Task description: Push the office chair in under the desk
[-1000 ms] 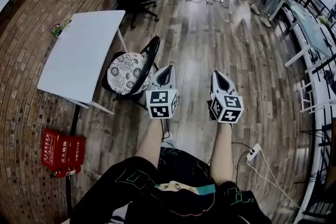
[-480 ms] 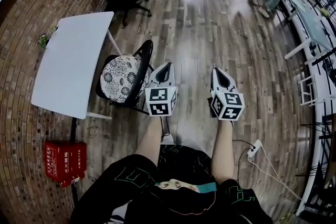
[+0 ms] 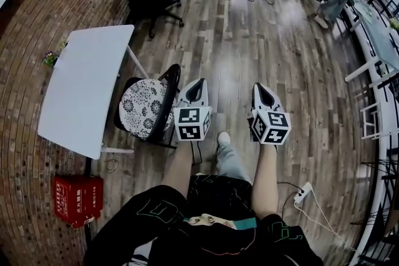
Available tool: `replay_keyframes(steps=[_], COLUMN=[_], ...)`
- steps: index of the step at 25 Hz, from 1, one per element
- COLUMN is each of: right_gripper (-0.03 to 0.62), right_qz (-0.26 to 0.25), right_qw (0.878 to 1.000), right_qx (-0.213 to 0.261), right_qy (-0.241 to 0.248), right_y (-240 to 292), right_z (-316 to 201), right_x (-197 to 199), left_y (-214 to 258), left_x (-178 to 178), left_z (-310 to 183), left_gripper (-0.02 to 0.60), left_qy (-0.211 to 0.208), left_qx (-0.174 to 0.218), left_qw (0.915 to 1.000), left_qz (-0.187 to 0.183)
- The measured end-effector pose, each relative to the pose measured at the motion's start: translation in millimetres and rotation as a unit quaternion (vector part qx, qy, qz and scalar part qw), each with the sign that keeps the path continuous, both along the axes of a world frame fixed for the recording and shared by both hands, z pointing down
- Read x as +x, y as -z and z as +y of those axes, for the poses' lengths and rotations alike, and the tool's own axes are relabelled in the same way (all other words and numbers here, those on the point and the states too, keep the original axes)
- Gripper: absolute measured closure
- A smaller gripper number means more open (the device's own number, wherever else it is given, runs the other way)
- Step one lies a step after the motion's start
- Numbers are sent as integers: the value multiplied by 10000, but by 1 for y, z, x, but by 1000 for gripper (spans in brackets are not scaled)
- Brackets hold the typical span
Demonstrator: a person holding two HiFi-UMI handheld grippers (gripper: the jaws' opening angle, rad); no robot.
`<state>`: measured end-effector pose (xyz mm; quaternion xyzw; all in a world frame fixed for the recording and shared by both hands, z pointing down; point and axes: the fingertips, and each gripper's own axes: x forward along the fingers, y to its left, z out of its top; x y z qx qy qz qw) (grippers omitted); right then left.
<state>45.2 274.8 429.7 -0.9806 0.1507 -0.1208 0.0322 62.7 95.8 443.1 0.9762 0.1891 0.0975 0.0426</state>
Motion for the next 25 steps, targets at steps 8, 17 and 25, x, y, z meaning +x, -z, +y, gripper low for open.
replay_keyframes(steps=[8,17,25], right_gripper=[589,589,589], right_qz=[380,476,262], right_qw=[9992,9978,9793], right_qx=[-50,-110,-10], right_qy=[89,446,2009], right_y=[36,49,27], right_z=[50,78,-65], right_x=[126,244,306], left_y=[33,31,12], left_x=[124,215,221], left_z=[45,64,-67], left_gripper=[573,573,573], left_qy=[101,476,2026], left_qx=[-79,-130,-63], left_qw=[9993,9979,9790], left_qz=[348,426,194])
